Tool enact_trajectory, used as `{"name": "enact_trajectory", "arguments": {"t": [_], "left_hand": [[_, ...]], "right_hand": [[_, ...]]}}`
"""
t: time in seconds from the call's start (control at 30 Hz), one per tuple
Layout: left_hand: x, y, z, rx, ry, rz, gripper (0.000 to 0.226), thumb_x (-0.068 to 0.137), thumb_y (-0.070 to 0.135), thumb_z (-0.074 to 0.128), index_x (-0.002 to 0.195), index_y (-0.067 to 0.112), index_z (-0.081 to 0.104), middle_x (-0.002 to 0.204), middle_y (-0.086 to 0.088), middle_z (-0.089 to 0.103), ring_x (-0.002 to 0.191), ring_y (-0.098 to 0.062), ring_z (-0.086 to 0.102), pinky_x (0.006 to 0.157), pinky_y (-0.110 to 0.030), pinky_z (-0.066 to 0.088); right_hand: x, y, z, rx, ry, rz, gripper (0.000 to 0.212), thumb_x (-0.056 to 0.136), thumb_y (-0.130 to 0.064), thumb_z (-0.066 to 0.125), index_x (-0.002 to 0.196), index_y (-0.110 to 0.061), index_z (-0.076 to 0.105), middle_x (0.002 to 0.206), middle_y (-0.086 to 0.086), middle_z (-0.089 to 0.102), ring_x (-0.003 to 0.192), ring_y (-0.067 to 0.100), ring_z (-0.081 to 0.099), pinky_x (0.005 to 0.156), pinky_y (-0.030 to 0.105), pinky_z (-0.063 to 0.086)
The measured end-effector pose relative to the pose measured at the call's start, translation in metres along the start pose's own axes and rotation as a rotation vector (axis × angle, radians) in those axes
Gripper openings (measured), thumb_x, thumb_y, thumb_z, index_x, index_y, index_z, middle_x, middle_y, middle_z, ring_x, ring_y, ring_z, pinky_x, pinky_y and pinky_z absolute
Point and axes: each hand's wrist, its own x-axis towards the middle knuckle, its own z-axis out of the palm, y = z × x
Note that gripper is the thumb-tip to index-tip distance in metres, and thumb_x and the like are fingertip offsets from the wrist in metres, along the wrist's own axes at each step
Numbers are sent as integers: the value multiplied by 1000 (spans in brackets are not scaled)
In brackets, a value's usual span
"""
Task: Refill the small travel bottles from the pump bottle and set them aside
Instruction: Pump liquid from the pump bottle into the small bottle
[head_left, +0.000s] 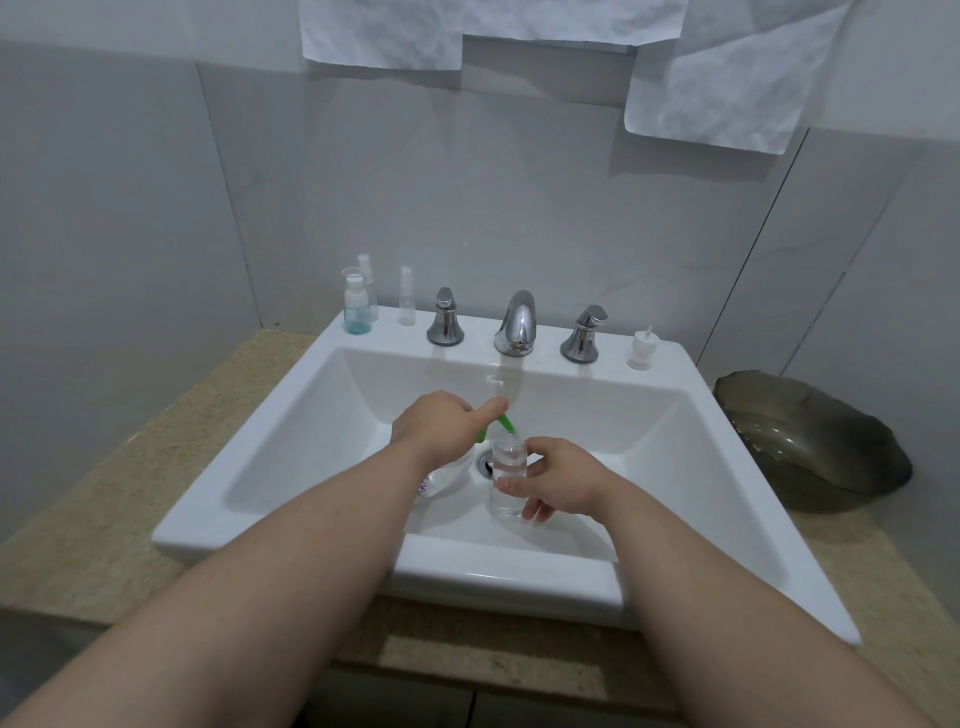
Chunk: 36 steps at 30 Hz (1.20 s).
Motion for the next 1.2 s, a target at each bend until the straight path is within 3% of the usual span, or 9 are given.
{"name": "enact_trajectory", "arguments": {"t": [0.37, 0.63, 0.73, 0.83, 1.2], "left_hand": [[2, 2, 2, -3, -8, -22, 59, 89, 70, 50, 60, 21, 66, 62, 9, 64, 71, -18, 62, 65, -31, 41], [3, 1, 2, 10, 0, -16, 61, 87, 64, 49, 70, 9, 70, 60, 3, 58, 65, -20, 57, 61, -30, 42], [2, 1, 2, 12, 1, -14, 49, 85, 59, 50, 61, 17, 59, 57, 2, 49, 60, -21, 48, 60, -30, 40], [1, 0, 1, 7, 1, -6, 43, 80, 60, 47, 64, 22, 60, 59, 2, 49, 60, -21, 47, 61, -31, 42], [-4, -3, -2, -9, 4, 29, 70, 88, 83, 41, 66, 23, 69, 60, 11, 61, 70, -17, 60, 67, -32, 43]], "right_hand": [[-1, -2, 1, -24, 0, 2, 32, 90, -25, 81, 114, -15, 63, 86, 4, 76, 68, 24, 73, 59, 28, 57], [-1, -1, 1, -30, -7, 9, 32, 89, -25, 81, 112, -15, 63, 88, 7, 76, 69, 24, 73, 59, 28, 57], [-1, -1, 1, -42, -11, 14, 34, 89, -26, 81, 116, -15, 63, 88, 6, 75, 69, 23, 73, 59, 27, 56], [-1, -1, 1, -45, -11, 17, 35, 89, -27, 81, 117, -16, 63, 89, 5, 75, 68, 22, 73, 59, 27, 56], [-2, -3, 0, -23, -2, 1, 32, 90, -26, 81, 115, -17, 62, 97, 10, 76, 69, 22, 73, 61, 27, 58]]}}
